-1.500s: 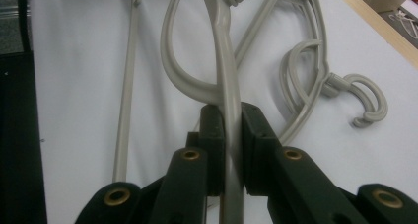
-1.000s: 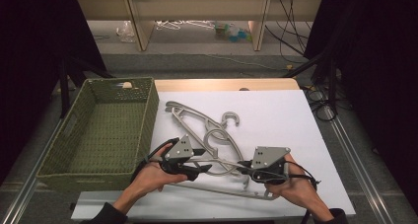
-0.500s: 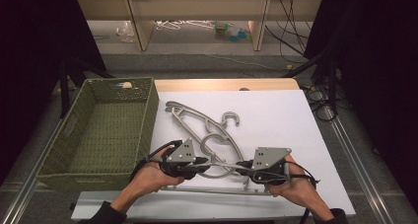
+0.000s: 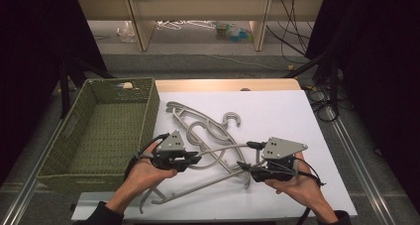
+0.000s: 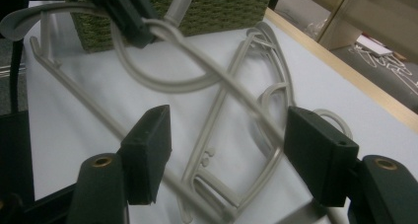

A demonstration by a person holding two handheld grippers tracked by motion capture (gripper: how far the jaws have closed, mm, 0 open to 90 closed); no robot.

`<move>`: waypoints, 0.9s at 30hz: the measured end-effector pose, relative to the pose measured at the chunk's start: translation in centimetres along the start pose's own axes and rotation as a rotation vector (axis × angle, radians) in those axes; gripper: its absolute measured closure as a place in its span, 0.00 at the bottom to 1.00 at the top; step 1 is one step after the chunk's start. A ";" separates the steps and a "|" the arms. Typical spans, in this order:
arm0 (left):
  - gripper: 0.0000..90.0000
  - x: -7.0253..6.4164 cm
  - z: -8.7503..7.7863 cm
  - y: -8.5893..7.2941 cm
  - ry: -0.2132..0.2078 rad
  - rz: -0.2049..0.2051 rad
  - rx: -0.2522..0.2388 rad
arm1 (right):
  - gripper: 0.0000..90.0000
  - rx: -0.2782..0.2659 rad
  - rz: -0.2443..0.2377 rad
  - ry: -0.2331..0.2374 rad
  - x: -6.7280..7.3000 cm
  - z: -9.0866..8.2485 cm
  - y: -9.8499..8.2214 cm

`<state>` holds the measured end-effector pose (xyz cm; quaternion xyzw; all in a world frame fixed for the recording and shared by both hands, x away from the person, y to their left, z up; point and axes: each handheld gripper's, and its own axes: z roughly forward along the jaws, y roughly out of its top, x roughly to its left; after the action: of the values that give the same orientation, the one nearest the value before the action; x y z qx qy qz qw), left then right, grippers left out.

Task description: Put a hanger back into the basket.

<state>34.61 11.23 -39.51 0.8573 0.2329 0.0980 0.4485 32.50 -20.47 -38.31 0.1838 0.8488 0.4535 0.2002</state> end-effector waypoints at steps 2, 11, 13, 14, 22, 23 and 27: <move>0.90 0.3 -0.3 0.1 0.012 -0.030 -0.010 | 0.40 -0.008 0.016 -0.015 0.1 -0.1 -0.1; 0.89 1.6 -2.7 0.3 0.028 -0.121 -0.096 | 0.38 0.017 0.050 0.028 1.1 0.0 -1.5; 0.89 1.9 -3.5 0.4 0.040 -0.133 -0.097 | 0.38 0.023 0.054 0.032 1.4 0.0 -1.8; 0.89 2.0 -3.9 0.5 0.041 -0.146 -0.104 | 0.38 0.025 0.056 0.039 1.4 0.0 -2.0; 0.89 2.5 -6.7 0.9 0.033 -0.194 -0.179 | 0.37 0.039 0.079 0.040 1.4 -0.1 -2.9; 0.89 2.6 -7.3 0.9 0.028 -0.211 -0.190 | 0.36 0.036 0.084 0.040 1.4 -0.1 -3.1; 0.89 3.1 -9.3 1.1 0.052 -0.221 -0.195 | 0.33 0.040 0.104 0.034 1.3 -0.2 -3.5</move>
<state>34.16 18.88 -33.33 0.7762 0.3265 0.0922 0.5314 30.88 -21.77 -41.39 0.2238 0.8503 0.4493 0.1581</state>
